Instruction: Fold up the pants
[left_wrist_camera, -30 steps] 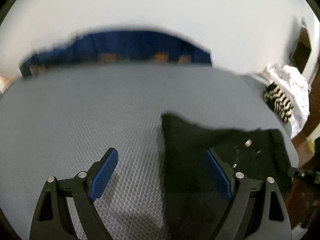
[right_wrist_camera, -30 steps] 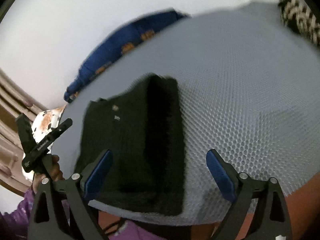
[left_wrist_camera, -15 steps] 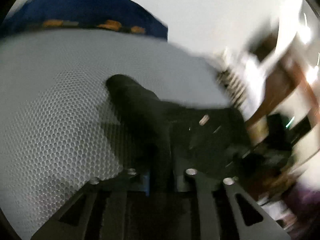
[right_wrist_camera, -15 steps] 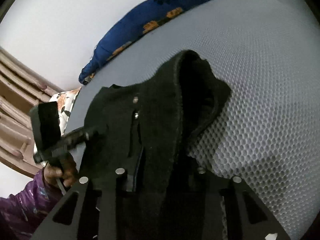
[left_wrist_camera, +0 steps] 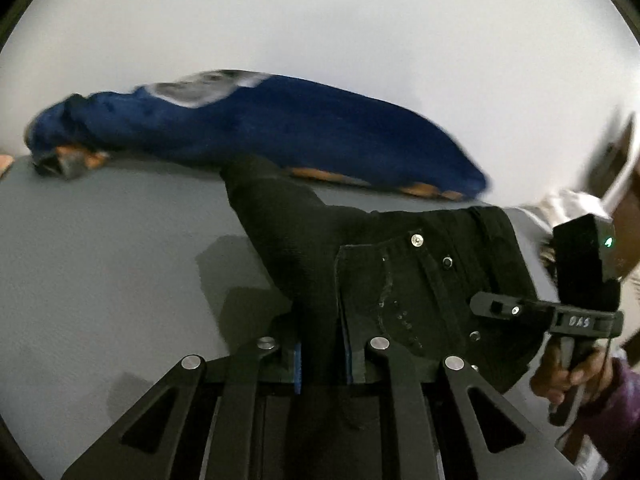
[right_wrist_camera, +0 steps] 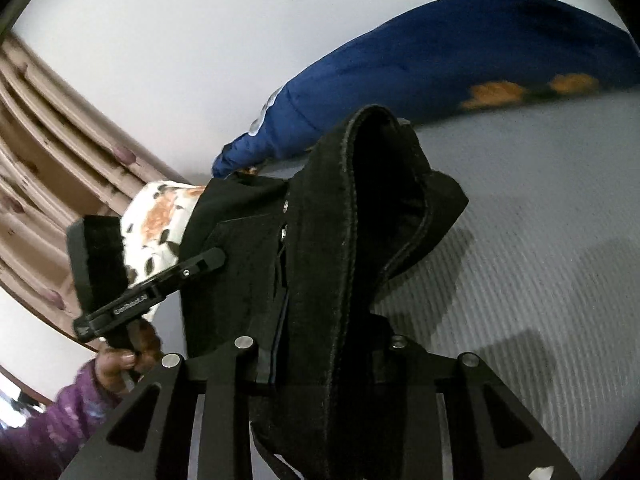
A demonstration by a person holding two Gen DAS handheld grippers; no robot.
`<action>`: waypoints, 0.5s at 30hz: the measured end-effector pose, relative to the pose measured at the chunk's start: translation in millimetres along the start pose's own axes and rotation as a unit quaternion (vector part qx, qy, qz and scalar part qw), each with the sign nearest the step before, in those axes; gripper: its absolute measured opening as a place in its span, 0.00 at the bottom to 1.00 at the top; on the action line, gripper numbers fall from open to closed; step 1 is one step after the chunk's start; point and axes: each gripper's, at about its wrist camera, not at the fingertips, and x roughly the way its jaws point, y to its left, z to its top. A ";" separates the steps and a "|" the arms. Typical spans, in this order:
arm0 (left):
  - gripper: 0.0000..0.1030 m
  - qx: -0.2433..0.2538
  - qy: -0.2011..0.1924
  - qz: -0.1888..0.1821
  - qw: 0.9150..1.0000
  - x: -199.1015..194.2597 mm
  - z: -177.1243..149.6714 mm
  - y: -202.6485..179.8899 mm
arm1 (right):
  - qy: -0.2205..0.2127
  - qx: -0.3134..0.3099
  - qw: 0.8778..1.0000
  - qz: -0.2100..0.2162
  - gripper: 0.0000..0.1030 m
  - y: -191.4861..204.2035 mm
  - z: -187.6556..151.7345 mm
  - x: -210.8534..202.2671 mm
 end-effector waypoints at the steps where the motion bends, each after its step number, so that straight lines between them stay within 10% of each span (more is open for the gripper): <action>1: 0.16 -0.004 -0.003 0.009 1.000 6.0 4.6 8.4 | 0.002 0.005 1.000 0.006 0.27 -5.7 10.9 12.0; 7: 0.58 0.001 0.013 0.125 0.992 23.2 -3.4 33.9 | 0.007 -0.003 0.991 -0.134 0.59 1.1 28.6 53.3; 10: 0.59 0.026 -0.022 0.248 0.968 0.6 -9.7 18.3 | -0.065 -0.067 0.972 -0.214 0.59 36.9 6.6 28.3; 15: 0.88 0.008 -0.101 0.194 0.976 -53.5 -21.4 -16.5 | -0.133 -0.143 0.956 -0.217 0.76 100.7 -34.4 -0.9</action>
